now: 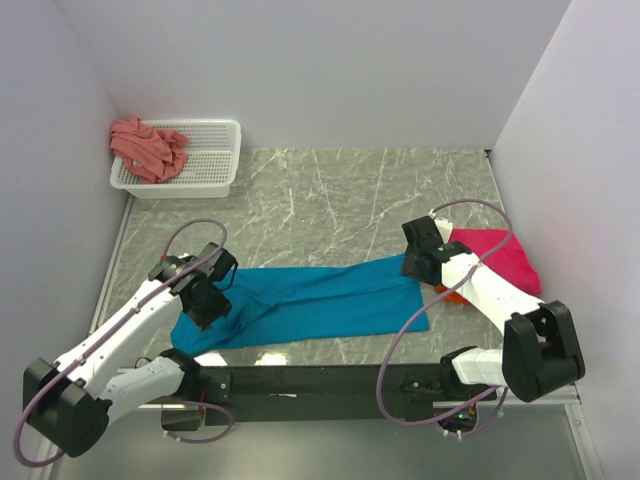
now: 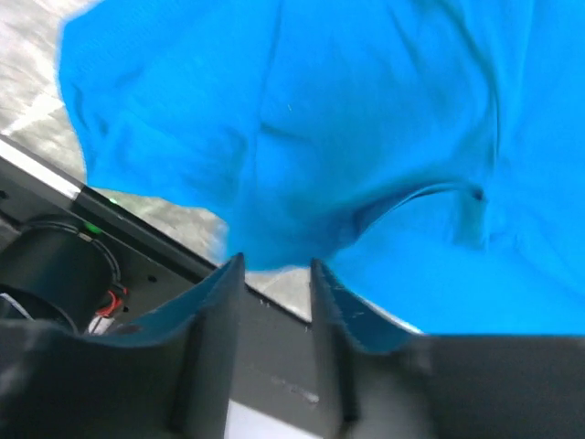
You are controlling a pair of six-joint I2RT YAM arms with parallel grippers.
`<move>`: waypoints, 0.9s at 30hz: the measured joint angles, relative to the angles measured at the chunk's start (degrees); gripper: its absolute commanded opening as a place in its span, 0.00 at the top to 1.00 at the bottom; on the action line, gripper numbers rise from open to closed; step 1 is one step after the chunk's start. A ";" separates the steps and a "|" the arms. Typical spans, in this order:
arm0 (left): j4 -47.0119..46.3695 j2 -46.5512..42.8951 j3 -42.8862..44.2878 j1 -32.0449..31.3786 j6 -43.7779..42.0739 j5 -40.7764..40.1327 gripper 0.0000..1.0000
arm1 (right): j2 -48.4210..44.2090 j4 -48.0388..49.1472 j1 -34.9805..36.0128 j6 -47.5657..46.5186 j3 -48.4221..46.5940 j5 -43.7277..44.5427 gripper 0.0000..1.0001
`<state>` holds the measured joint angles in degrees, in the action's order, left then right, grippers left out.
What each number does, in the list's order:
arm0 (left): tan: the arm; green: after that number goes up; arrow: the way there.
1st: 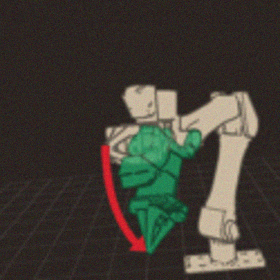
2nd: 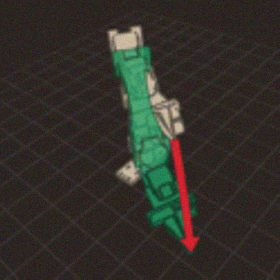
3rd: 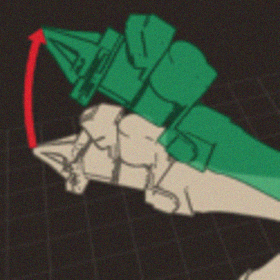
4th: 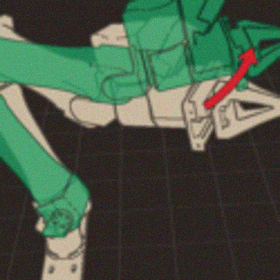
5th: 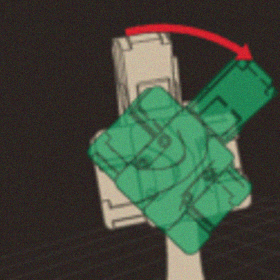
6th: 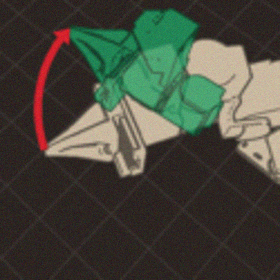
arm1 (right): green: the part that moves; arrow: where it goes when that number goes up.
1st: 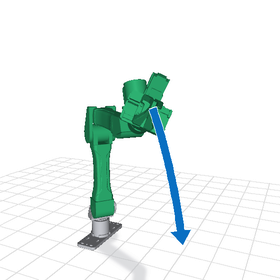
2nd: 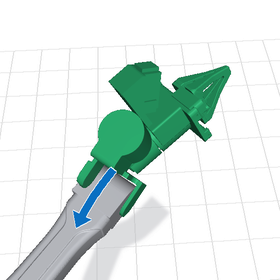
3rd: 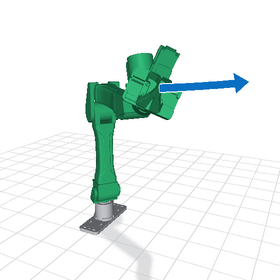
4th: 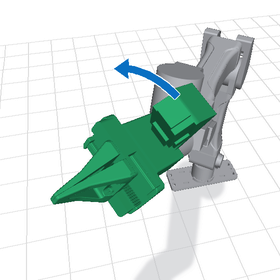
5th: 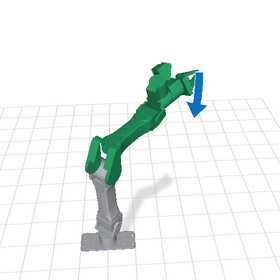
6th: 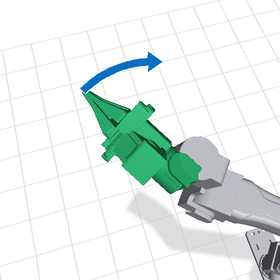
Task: Fold and stack the t-shirts
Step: Fold the tshirt
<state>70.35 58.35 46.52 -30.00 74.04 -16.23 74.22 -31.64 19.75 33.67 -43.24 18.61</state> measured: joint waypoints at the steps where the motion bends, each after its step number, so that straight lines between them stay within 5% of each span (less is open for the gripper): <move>1: -0.37 -1.20 -0.61 0.00 -1.51 1.38 0.43 | -0.92 -0.20 0.00 0.13 0.13 -0.02 0.40; 4: -1.84 -3.43 -1.31 0.00 -4.76 5.05 0.18 | -3.58 -0.50 0.00 0.55 0.15 -0.17 0.36; 5: -2.78 -3.85 -1.31 0.00 -6.19 6.16 0.01 | -4.24 -0.50 0.00 0.59 0.11 -0.37 0.35; 15: -19.26 5.95 0.22 -0.04 -12.44 9.01 0.01 | -4.04 3.76 0.70 -0.11 -0.42 -9.40 0.25; 21: -30.60 16.85 -0.46 -0.22 -16.39 16.79 0.01 | -3.56 4.63 1.11 -0.11 -0.68 -10.73 0.24; 27: -36.46 16.98 -4.46 -5.64 -21.44 27.96 0.01 | -4.04 4.59 1.11 -0.11 -0.68 -10.69 0.24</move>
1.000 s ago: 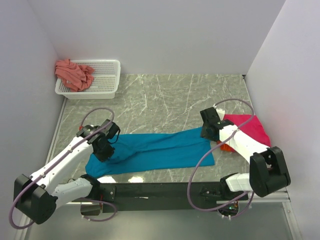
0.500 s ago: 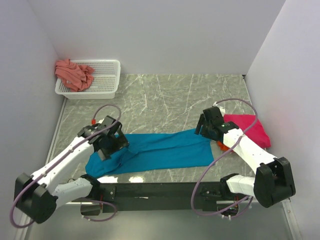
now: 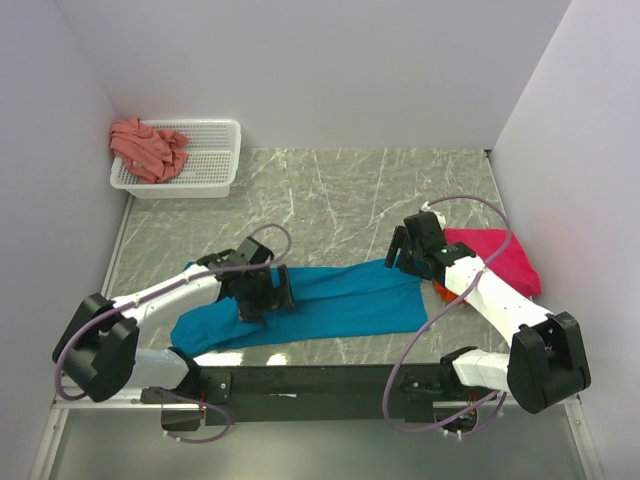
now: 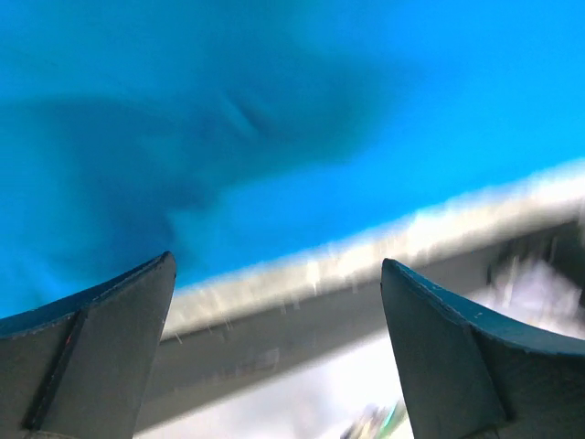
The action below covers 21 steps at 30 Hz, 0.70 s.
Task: Fold and stack the t-shirts
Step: Fold the tshirt
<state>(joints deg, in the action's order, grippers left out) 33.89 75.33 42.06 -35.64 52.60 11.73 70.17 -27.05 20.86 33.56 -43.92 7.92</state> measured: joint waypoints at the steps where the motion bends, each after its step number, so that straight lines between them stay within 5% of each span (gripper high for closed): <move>1: -0.37 -0.74 -0.61 -1.29 -0.90 1.84 0.01 | -0.13 0.00 0.00 -0.02 0.00 0.00 0.24; 5: 1.60 -5.01 -1.77 -5.16 -3.58 5.25 0.01 | -0.31 0.04 0.00 -0.31 0.00 -0.07 0.24; 10: 9.35 -6.93 3.21 -3.85 -3.32 -3.50 0.01 | 0.04 0.72 0.00 -1.05 -0.26 -1.55 0.23; 14: 10.71 -4.83 7.23 3.93 -1.64 -9.22 0.01 | 3.17 2.34 0.50 -1.68 -1.57 -3.56 0.23; 21: 9.25 0.72 2.27 17.42 2.32 -15.10 0.01 | 12.37 5.14 2.40 -1.68 -3.63 -6.03 0.23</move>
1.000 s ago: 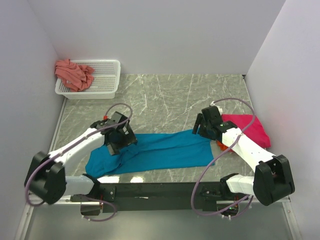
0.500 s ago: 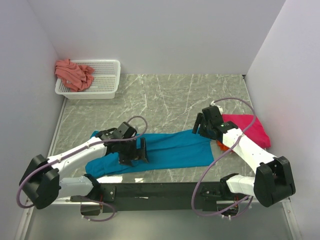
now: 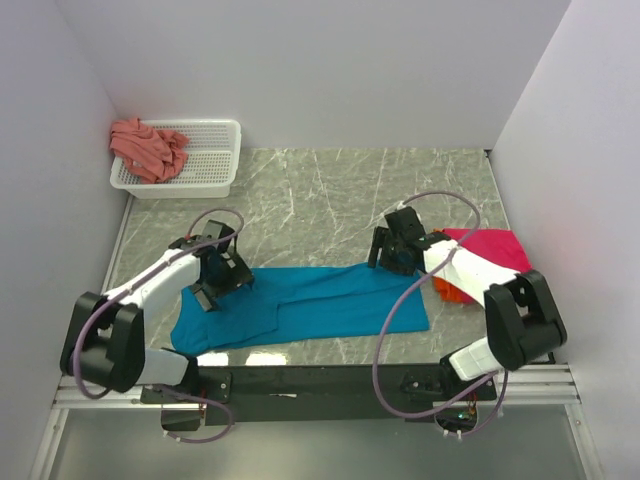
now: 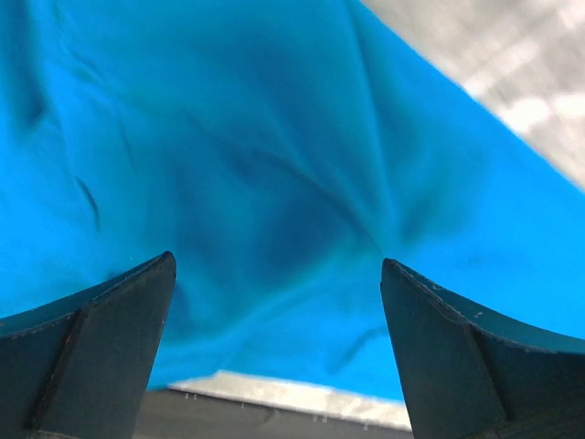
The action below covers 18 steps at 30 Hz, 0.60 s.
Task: Fold and stack the t-shirts
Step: Fold the tshirt
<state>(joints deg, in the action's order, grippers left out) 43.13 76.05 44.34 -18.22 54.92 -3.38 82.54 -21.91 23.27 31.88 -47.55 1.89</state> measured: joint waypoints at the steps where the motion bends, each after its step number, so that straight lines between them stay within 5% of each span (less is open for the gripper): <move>1: -0.46 1.44 -0.20 0.87 0.44 -0.46 0.01 | 1.18 0.28 0.13 0.02 -0.15 -0.24 0.23; 13: 0.04 21.53 14.16 1.03 -0.59 -0.13 0.01 | 2.93 3.56 0.24 0.02 3.96 -3.34 0.25; 18: 3.13 34.71 31.76 -3.85 -3.65 -2.25 0.01 | -3.04 4.81 1.55 0.52 9.70 -6.08 0.25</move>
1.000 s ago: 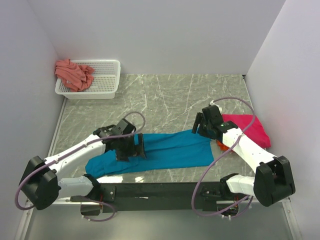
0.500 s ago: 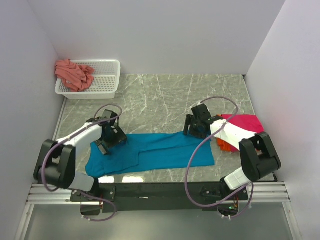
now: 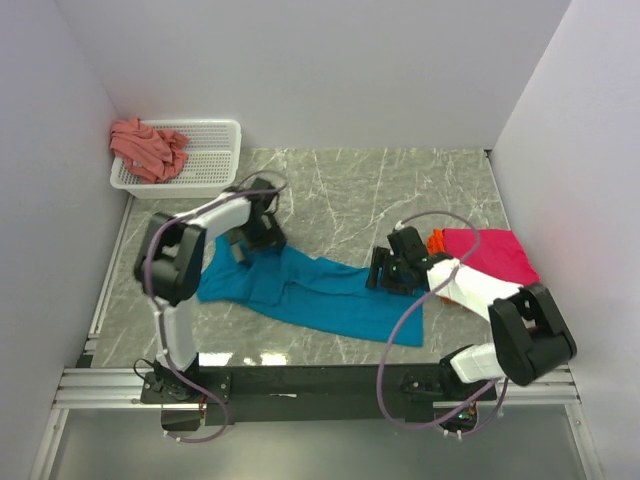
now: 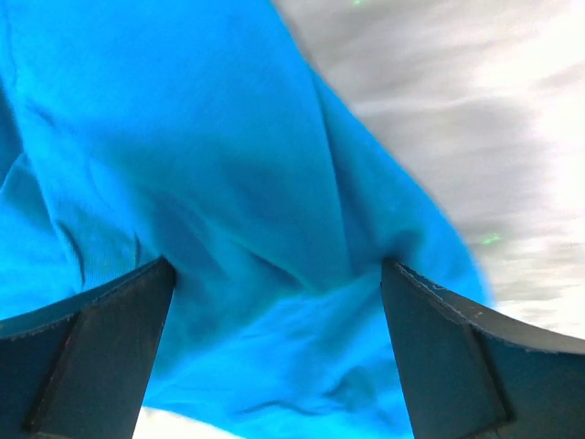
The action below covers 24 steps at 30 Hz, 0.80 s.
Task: Fold and stack the t-shirts
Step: Fold the tshirt
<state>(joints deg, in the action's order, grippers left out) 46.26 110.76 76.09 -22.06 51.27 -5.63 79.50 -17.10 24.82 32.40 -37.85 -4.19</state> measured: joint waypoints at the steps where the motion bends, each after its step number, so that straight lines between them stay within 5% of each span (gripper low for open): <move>1: 0.13 3.21 4.76 -1.31 -0.83 -0.57 0.01 | -1.18 -0.22 0.76 0.20 1.05 -0.44 0.25; 12: -5.97 35.04 55.91 -7.50 -5.07 3.82 0.01 | -8.04 -0.44 21.77 5.86 7.67 -14.14 0.25; 24: -25.24 44.54 65.16 -6.60 1.25 6.62 0.01 | 8.68 3.39 32.04 2.84 -5.33 -22.08 0.25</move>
<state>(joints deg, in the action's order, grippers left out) 21.02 155.30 141.25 -28.67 52.51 0.99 88.18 -13.72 56.86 35.24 -43.18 -26.26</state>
